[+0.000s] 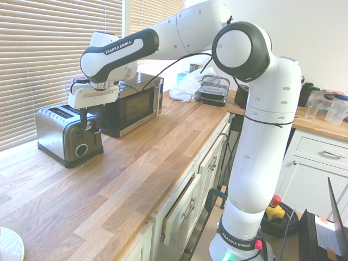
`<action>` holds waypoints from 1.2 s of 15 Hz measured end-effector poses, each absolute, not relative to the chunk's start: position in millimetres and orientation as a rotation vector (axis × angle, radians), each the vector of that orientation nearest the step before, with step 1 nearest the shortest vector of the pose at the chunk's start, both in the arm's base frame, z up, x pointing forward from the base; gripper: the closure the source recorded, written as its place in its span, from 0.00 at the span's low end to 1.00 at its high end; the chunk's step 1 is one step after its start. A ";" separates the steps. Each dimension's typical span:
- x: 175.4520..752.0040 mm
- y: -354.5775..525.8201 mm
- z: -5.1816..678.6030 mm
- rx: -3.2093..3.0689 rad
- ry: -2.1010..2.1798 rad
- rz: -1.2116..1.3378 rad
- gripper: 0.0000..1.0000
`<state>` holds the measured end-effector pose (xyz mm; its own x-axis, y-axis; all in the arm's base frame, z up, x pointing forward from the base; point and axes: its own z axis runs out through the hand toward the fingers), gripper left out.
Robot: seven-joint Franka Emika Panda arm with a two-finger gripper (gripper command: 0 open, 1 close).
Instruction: Press the toaster
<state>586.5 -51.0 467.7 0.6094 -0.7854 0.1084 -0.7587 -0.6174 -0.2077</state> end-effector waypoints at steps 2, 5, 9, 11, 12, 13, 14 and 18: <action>586.0 -55.3 468.6 -2.681 1.303 -0.284 1.00; 583.6 -69.3 471.6 -2.664 1.306 -0.285 1.00; 584.1 -71.2 466.2 -2.670 1.307 -0.267 1.00; 585.7 -70.0 459.6 -2.677 1.306 -0.251 1.00; 585.9 -69.7 458.8 -2.678 1.306 -0.250 1.00; 586.0 -69.8 459.1 -2.678 1.306 -0.251 1.00; 586.0 -70.3 459.6 -2.677 1.307 -0.251 1.00; 585.4 -75.9 458.5 -2.665 1.317 -0.242 1.00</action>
